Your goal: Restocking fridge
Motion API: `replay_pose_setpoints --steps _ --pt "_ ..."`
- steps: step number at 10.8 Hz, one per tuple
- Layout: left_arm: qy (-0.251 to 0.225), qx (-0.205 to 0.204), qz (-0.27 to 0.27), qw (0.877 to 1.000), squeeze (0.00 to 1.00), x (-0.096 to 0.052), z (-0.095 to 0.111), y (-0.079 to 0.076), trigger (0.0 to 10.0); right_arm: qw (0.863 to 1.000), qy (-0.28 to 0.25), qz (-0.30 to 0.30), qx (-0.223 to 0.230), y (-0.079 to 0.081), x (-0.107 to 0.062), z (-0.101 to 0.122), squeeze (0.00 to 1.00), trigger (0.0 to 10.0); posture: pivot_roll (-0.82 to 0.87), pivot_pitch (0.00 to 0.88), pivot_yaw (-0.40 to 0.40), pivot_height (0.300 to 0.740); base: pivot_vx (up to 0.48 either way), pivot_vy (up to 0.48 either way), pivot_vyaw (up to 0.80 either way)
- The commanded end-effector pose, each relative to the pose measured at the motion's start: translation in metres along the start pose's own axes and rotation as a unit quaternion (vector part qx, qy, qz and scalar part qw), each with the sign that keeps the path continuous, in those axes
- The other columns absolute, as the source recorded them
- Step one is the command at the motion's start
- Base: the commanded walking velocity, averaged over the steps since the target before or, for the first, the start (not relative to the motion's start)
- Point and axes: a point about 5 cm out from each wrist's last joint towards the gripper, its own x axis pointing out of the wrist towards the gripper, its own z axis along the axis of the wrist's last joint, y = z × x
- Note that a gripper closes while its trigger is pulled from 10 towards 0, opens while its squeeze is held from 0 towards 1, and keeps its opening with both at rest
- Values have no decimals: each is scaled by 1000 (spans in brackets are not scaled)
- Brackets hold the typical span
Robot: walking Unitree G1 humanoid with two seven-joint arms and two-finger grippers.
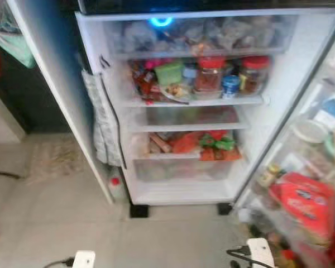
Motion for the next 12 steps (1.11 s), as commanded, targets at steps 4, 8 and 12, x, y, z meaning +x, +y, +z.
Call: replay_pose_setpoints --steps 4,8,12 --pt "9 1 -1 1000 0 -3 -8 6 10000 997 -8 -64 -47 -1 1 4 0 10000 -37 32 15 740 0 0 0" --pt "7 0 -2 1000 0 -2 -8 7 10000 991 0 -99 -89 -4 1 5 0 10000 -33 31 14 740 0 0 0" --pt "7 2 -2 1000 0 -2 -8 6 10000 983 18 -129 -130 -8 1 5 0 10000 -32 36 14 740 0 0 0"
